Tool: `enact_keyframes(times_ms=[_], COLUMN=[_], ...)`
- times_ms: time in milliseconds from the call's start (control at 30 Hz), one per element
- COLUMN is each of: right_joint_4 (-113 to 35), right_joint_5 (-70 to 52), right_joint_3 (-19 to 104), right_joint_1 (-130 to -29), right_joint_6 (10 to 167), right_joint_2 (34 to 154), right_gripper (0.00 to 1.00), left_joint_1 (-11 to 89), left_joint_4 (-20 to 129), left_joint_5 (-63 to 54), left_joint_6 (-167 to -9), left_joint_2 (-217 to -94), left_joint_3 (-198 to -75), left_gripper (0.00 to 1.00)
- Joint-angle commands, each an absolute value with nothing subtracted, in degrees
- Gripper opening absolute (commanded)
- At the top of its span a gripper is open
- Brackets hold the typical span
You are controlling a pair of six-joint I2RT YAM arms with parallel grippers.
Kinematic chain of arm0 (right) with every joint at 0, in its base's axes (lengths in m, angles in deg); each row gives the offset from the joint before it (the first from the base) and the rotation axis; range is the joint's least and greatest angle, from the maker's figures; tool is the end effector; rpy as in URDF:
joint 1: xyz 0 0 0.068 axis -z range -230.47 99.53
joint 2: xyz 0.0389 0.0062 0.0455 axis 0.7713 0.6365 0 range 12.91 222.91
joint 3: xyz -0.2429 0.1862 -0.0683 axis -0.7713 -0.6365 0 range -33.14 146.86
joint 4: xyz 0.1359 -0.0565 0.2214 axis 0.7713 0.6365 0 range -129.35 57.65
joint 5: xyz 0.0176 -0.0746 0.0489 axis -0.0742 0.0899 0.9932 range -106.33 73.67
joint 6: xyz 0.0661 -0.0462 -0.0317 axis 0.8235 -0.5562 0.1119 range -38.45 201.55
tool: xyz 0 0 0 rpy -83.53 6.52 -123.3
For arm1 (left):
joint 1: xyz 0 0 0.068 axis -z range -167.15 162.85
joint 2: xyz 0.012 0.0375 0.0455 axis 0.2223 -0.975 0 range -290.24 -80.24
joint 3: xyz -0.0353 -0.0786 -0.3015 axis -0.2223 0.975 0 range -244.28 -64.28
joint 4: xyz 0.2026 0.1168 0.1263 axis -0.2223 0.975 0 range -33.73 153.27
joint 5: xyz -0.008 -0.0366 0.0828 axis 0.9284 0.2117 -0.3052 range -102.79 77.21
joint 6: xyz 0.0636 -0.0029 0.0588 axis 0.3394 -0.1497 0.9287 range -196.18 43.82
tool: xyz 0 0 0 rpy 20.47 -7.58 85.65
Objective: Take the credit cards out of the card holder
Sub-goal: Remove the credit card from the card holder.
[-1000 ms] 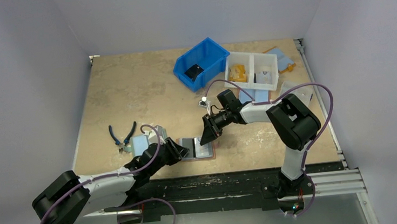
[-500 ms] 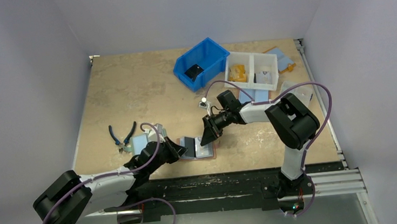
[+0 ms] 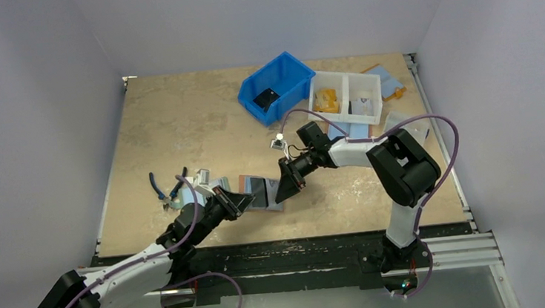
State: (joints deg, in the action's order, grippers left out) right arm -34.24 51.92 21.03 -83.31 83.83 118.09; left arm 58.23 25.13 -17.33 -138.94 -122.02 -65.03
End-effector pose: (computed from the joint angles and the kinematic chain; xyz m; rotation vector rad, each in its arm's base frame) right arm 0.2646 0.2556 0.1675 -1.1036 2.1716 1.7604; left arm 0.1221 -0.1151 0.1729 -0.3556 1.9012 -1.2710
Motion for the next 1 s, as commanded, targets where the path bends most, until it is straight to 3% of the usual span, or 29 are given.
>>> enact_keyframes(times_ms=[0, 267, 600, 967], right_joint_4=[-33.82, -36.66, -41.74, -47.64], right_joint_5=[57.69, 57.75, 58.83, 62.48], right_joint_3=[23.07, 22.25, 21.06, 19.68], right_joint_1=[-83.33, -82.37, -81.95, -81.57], right_joint_6=[81.81, 84.84, 90.37, 96.03], right_joint_2=[114.16, 112.97, 113.03, 112.61], right_gripper=[0.36, 0.45, 0.47, 0.46], left_joint_1=[57.77, 57.84, 57.78, 57.83], left_joint_4=[14.87, 7.78, 6.4, -4.08], left_joint_5=[-13.92, -11.71, -11.67, -9.48], left_joint_6=[-137.96, -138.98, -139.78, -141.79], left_joint_2=[-125.21, -129.58, -126.63, -134.23], left_joint_3=[-63.27, -63.21, -62.51, -62.43], left_gripper=[0.0, 0.0, 0.0, 0.0])
